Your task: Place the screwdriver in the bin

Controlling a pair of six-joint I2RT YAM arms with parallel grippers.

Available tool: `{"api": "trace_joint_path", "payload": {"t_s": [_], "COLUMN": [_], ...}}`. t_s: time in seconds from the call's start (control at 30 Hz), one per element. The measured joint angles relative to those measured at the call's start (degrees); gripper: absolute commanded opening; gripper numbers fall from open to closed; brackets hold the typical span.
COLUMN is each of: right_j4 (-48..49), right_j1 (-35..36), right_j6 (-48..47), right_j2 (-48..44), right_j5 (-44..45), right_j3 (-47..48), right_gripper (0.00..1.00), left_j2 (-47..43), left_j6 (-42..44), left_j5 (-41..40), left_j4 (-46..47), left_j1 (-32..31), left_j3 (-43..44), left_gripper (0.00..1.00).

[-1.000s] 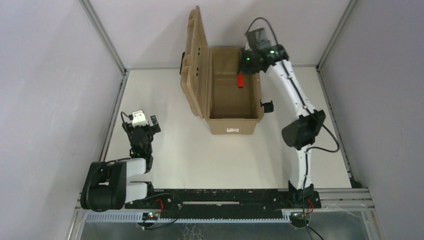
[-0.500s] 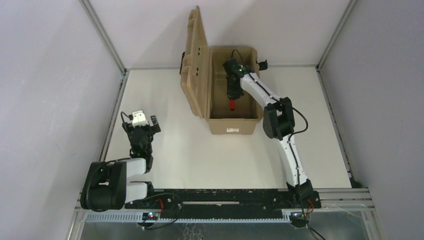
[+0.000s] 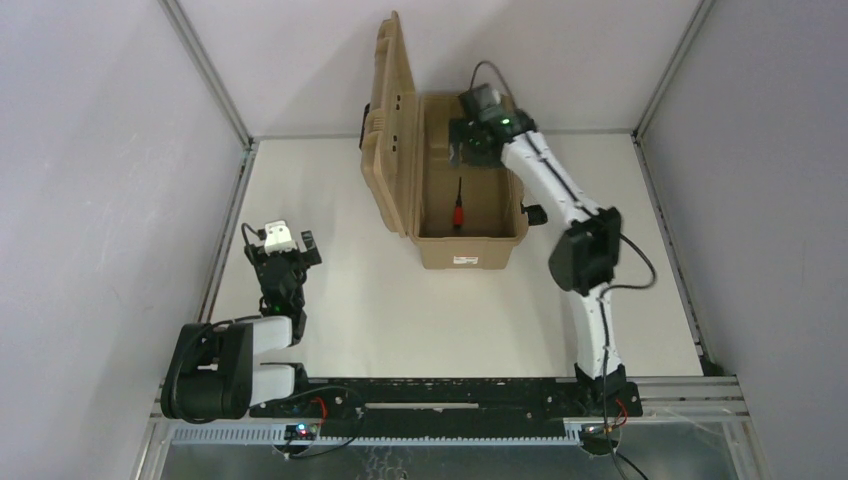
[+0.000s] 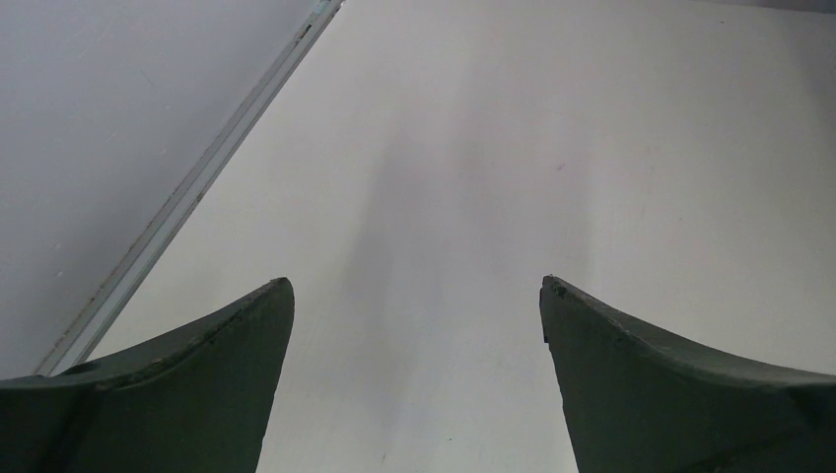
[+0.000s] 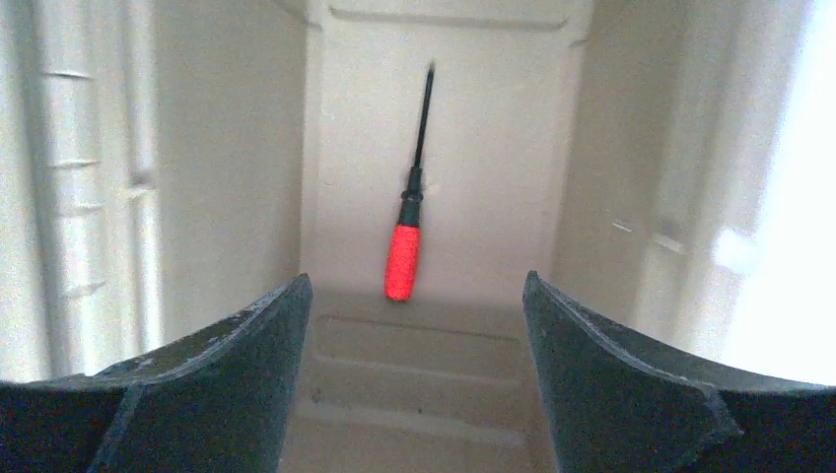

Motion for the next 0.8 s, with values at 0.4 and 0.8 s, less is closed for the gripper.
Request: {"api": "trace_joint_path", "payload": {"t_s": [0.4,0.8], "right_j4": [8.15,9.88], "right_j1": [-26.36,-41.16], "right_j6": [-7.82,-11.8], "right_j2": [-31.56,-30.91], "right_j5": [-4.74,-7.06], "right_j3": [-24.5,-31.69], "right_gripper": [1.0,1.0], "left_j2": [0.0,0.0], "left_j6": [0.0,0.0], "left_j5": [0.02,0.0], "left_j4": [0.0,0.0], "left_j1": [0.0,0.0], "left_j3": [0.0,0.0], "left_gripper": [1.0,1.0]}}
